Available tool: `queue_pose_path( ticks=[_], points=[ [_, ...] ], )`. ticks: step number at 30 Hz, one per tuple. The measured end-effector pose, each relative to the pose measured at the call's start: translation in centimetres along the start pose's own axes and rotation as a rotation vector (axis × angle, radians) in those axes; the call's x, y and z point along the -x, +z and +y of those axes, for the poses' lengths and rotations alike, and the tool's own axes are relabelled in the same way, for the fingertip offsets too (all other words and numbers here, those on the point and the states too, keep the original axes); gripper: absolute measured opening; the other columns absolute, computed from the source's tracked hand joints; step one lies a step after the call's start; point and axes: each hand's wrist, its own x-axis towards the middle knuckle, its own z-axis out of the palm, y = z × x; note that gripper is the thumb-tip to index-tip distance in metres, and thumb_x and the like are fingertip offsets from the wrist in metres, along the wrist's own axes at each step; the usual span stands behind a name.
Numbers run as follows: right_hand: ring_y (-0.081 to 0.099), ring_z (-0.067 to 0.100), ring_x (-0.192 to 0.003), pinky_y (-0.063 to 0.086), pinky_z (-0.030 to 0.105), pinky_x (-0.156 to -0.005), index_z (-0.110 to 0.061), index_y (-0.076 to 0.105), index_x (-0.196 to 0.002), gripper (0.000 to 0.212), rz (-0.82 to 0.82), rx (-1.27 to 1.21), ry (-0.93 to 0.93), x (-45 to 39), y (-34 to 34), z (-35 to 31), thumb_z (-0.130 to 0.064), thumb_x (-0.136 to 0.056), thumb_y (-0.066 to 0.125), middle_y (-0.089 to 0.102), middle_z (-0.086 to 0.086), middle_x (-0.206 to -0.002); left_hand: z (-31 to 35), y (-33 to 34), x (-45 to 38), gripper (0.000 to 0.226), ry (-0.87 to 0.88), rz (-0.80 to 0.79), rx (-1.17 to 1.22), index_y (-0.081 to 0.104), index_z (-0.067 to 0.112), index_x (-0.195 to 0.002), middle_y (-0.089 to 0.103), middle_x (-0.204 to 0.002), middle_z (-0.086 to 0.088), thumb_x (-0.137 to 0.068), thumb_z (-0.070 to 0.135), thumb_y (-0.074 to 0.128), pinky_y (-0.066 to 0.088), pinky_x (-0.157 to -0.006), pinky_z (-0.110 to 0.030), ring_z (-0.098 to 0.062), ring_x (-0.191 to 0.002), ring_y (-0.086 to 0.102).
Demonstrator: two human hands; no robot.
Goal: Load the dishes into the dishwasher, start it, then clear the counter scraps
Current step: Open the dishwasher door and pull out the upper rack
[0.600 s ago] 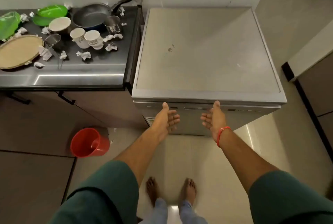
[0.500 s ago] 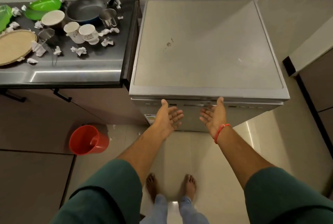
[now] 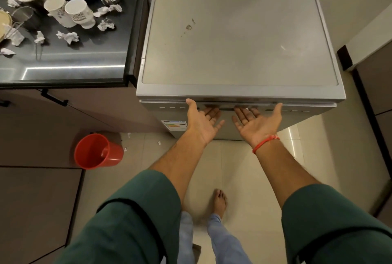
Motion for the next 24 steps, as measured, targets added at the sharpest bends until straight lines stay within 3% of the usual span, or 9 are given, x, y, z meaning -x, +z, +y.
queue_pose_path(
  ticks=[4, 8, 14, 19, 24],
  points=[
    [0.056, 0.033, -0.127, 0.032, 0.054, -0.115, -0.008, 0.047, -0.136, 0.091, -0.040, 0.016, 0.014, 0.6, -1.4, -0.2, -0.083, -0.085, 0.037, 0.047, 0.016, -0.149, -0.9, 0.2, 0.4, 0.098, 0.018, -0.037, 0.052, 0.016, 0.012, -0.160, 0.038, -0.159, -0.011, -0.091, 0.081, 0.026, 0.034, -0.112, -0.052, -0.026, -0.146, 0.038],
    [0.040, 0.032, -0.141, 0.023, 0.052, -0.120, -0.011, 0.016, -0.159, 0.106, -0.047, 0.062, 0.033, 1.7, -1.7, 0.5, -0.084, -0.085, 0.034, 0.033, 0.016, -0.158, -2.4, -1.1, 0.7, 0.099, 0.033, -0.001, 0.054, 0.020, 0.013, -0.160, 0.043, -0.156, -0.012, -0.090, 0.083, 0.026, 0.041, -0.102, -0.049, -0.028, -0.140, 0.046],
    [0.056, 0.026, -0.122, 0.042, 0.041, -0.104, -0.012, 0.054, -0.139, 0.088, 0.060, 0.198, 0.032, 4.3, -5.7, 2.7, -0.081, -0.084, 0.044, 0.057, 0.012, -0.136, -6.6, -4.2, 2.8, 0.083, 0.037, 0.082, 0.003, 0.049, 0.013, -0.144, 0.063, -0.133, -0.010, -0.093, 0.077, 0.034, 0.043, -0.106, -0.044, -0.025, -0.123, 0.060],
    [0.055, 0.024, -0.125, 0.033, 0.044, -0.115, -0.014, 0.049, -0.144, 0.087, 0.097, 0.275, 0.098, 7.3, -10.9, 4.6, -0.077, -0.083, 0.052, 0.061, 0.010, -0.134, -10.2, -8.1, 5.3, 0.073, -0.017, 0.147, -0.090, 0.056, 0.014, -0.135, 0.069, -0.125, -0.008, -0.091, 0.071, 0.050, 0.046, -0.101, -0.041, -0.022, -0.116, 0.066],
    [0.058, 0.022, -0.124, 0.038, 0.042, -0.104, -0.025, 0.050, -0.144, 0.089, 0.111, 0.321, 0.125, 9.3, -13.6, 6.1, -0.079, -0.075, 0.061, 0.063, 0.006, -0.133, -12.8, -10.0, 6.5, 0.066, -0.040, 0.207, -0.122, 0.055, 0.016, -0.133, 0.067, -0.125, -0.010, -0.092, 0.067, 0.052, 0.048, -0.099, -0.040, -0.022, -0.115, 0.066]
  ],
)
